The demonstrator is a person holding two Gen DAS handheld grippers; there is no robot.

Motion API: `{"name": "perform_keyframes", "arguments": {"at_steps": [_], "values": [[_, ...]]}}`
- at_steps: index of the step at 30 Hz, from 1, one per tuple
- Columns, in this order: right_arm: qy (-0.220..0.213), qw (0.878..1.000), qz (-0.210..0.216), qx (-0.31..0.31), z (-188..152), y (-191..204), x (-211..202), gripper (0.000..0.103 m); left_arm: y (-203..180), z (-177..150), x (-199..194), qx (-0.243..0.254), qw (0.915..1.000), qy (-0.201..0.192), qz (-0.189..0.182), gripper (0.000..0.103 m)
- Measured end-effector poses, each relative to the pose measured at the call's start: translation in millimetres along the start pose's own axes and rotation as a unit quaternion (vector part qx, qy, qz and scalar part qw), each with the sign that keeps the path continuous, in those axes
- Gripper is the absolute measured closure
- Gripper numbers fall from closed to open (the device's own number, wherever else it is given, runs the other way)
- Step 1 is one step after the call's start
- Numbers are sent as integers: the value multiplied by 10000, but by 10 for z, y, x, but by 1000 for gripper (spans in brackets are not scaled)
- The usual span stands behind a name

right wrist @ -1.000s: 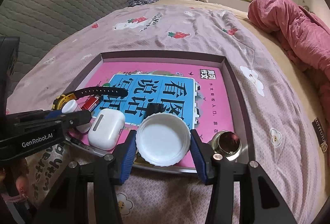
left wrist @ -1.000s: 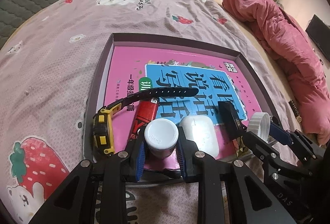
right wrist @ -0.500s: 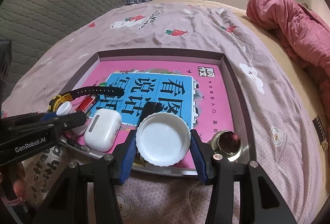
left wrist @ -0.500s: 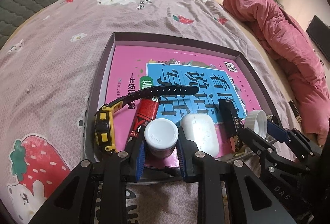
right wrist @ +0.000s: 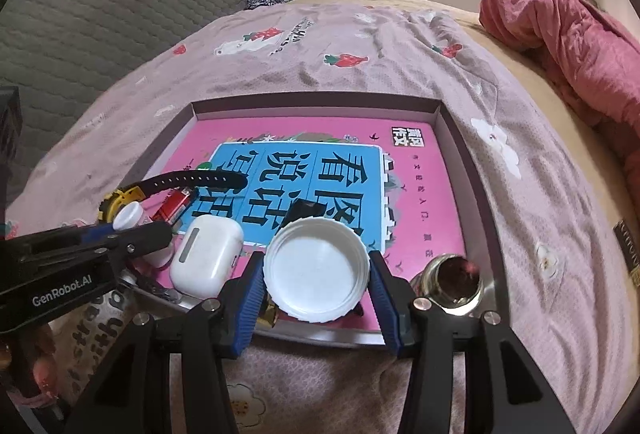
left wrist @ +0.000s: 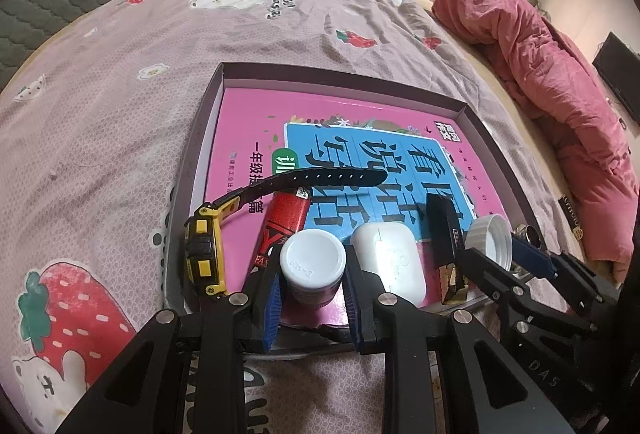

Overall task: Organize rigid objects
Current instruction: 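Lower the pill bottle beside the earbud case with the left tool while the right tool lowers the cap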

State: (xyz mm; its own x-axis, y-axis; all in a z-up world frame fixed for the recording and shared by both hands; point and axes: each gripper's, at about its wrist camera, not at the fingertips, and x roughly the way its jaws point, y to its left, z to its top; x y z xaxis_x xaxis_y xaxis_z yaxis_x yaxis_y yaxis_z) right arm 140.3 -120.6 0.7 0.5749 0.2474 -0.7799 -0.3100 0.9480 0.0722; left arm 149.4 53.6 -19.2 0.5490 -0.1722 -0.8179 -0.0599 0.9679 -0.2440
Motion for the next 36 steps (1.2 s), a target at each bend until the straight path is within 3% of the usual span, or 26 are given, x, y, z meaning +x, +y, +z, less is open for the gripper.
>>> {"name": "perform_keyframes", "arguments": {"at_steps": [14, 36], "values": [[-4, 9999, 59, -110, 10, 36, -4, 53, -84, 7, 46, 120, 9999, 14, -62, 76], [-52, 9999, 53, -92, 13, 11, -18, 52, 33, -28, 47, -120, 9994, 10, -314, 76]]}}
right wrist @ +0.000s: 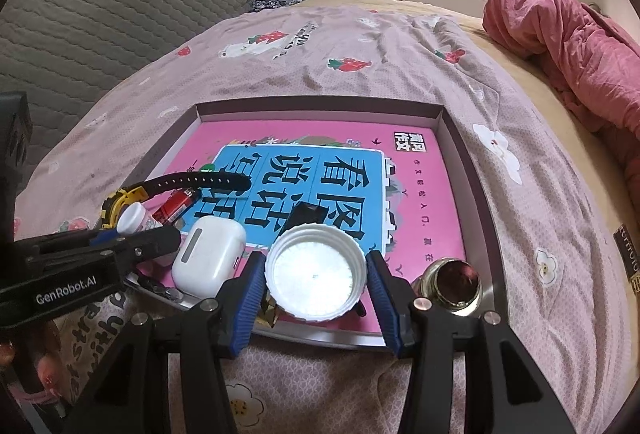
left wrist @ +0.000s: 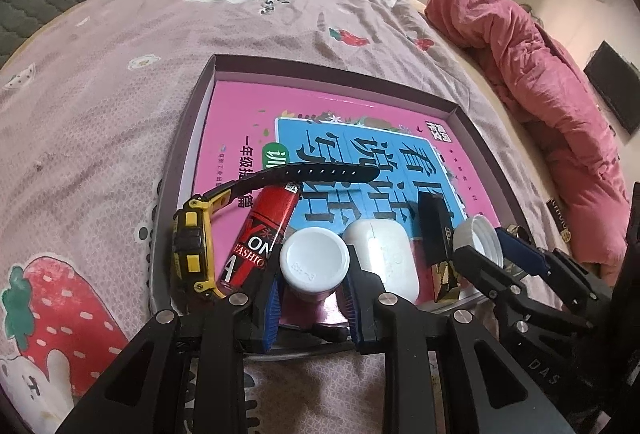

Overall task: Organize rigid objects
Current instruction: 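Lower the pill bottle beside the earbud case with the left tool while the right tool lowers the cap, then open both tools to release the pill bottle and cap in the tray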

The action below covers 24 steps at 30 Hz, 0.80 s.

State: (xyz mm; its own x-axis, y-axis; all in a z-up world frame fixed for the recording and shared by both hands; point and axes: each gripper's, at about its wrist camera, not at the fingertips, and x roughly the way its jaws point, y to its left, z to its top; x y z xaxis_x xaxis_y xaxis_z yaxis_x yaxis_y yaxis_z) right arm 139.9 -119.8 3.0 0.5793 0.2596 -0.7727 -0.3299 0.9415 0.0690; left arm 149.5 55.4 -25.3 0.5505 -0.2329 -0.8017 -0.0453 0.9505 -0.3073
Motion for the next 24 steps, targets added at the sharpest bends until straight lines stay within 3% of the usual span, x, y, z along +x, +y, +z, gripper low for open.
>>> {"name": "perform_keyframes", "arguments": {"at_steps": [19, 24], "values": [[-74, 9999, 69, 103, -23, -24, -38, 40, -19, -11, -19, 74, 10000, 10, 16, 75], [-119, 9997, 81, 191, -17, -61, -69, 40, -34, -13, -33, 80, 10000, -11, 2, 71]]}}
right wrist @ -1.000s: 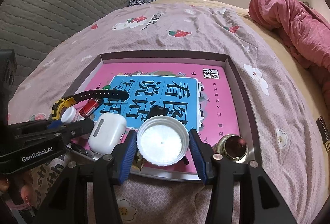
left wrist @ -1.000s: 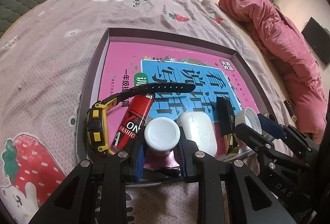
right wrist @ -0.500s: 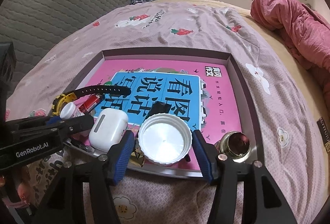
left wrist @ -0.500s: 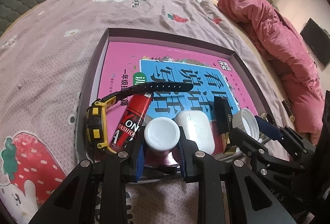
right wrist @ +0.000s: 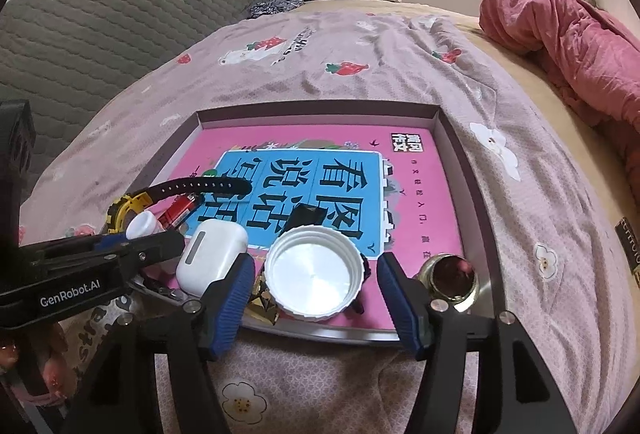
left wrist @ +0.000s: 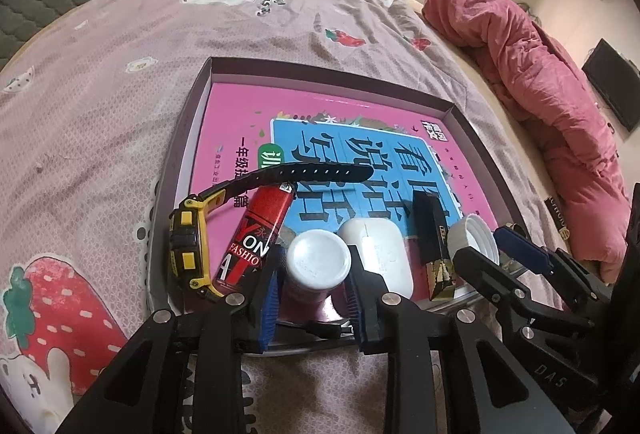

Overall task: Organize rigid objects
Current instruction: 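Open both tools to release the pill bottle and cap in the tray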

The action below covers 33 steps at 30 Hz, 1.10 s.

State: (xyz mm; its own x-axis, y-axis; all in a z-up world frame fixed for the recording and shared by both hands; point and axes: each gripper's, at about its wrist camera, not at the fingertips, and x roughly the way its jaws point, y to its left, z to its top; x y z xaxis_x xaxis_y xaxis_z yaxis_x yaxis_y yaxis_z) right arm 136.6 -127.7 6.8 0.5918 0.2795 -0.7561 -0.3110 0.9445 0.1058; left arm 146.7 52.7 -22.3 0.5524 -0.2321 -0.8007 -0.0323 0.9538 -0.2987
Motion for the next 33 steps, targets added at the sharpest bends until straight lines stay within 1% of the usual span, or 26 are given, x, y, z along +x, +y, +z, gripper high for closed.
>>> {"name": "perform_keyframes", "arguments": {"at_steps": [6, 10, 15, 22, 25, 33], "values": [[-51, 10000, -11, 85, 13, -41, -42, 40, -21, -3, -3, 30, 10000, 20, 2, 66], [-82, 9999, 7, 108, 27, -50, -64, 40, -19, -3, -14, 34, 10000, 9, 39, 64], [-115, 9999, 20, 112, 35, -47, -92, 40, -17, 5, -56, 41, 10000, -56, 57, 55], [-144, 9998, 24, 125, 41, -46, -129, 40, 2, 20, -122, -17, 9999, -126, 83, 54], [-154, 9998, 12, 133, 44, -50, -143, 40, -1, 30, -157, -24, 9999, -136, 84, 47], [-192, 9996, -34, 209, 53, -91, -217, 40, -34, 44, -245, 5, 9998, -184, 82, 46]]}}
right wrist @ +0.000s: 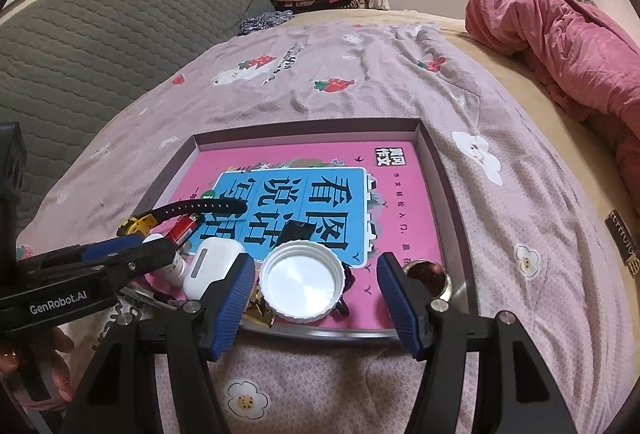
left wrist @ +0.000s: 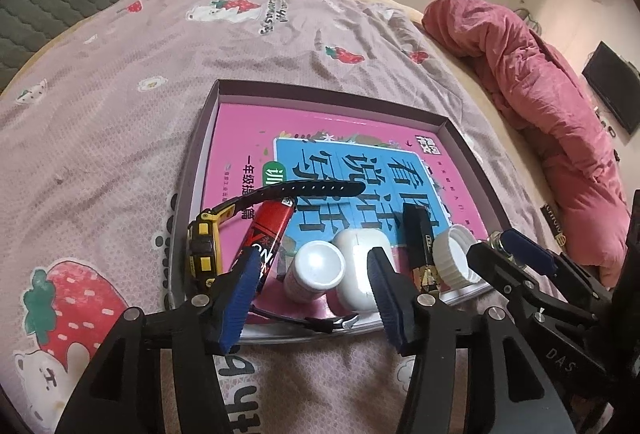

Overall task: Organize rigid objects
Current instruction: 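Open both tools to release the pill bottle and cap in the tray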

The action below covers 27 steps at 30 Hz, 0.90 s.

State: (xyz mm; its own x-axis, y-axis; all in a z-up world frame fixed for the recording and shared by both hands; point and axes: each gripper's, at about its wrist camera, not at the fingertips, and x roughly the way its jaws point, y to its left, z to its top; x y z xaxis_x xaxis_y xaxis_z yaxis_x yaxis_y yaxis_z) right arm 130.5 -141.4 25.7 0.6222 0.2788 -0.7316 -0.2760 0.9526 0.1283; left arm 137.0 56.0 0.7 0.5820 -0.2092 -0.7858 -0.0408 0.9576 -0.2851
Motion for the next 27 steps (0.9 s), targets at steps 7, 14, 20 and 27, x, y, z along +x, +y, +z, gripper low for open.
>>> {"name": "perform_keyframes", "arguments": {"at_steps": [7, 14, 20, 27], "values": [[-83, 10000, 14, -25, -21, -4, -132, 40, -40, -26, -146, 14, 10000, -86, 15, 37], [-164, 9998, -21, -115, -98, 36, -297, 40, -86, -149, -307, 138, 9997, -147, 143, 32], [-196, 9997, -83, -89, -190, 37, -449, 40, -104, -260, -411, 206, 9994, -142, 250, 28], [-232, 9994, -184, -168, -277, 81, -591, 40, -171, -398, -515, 380, 9986, -156, 342, 27]]}}
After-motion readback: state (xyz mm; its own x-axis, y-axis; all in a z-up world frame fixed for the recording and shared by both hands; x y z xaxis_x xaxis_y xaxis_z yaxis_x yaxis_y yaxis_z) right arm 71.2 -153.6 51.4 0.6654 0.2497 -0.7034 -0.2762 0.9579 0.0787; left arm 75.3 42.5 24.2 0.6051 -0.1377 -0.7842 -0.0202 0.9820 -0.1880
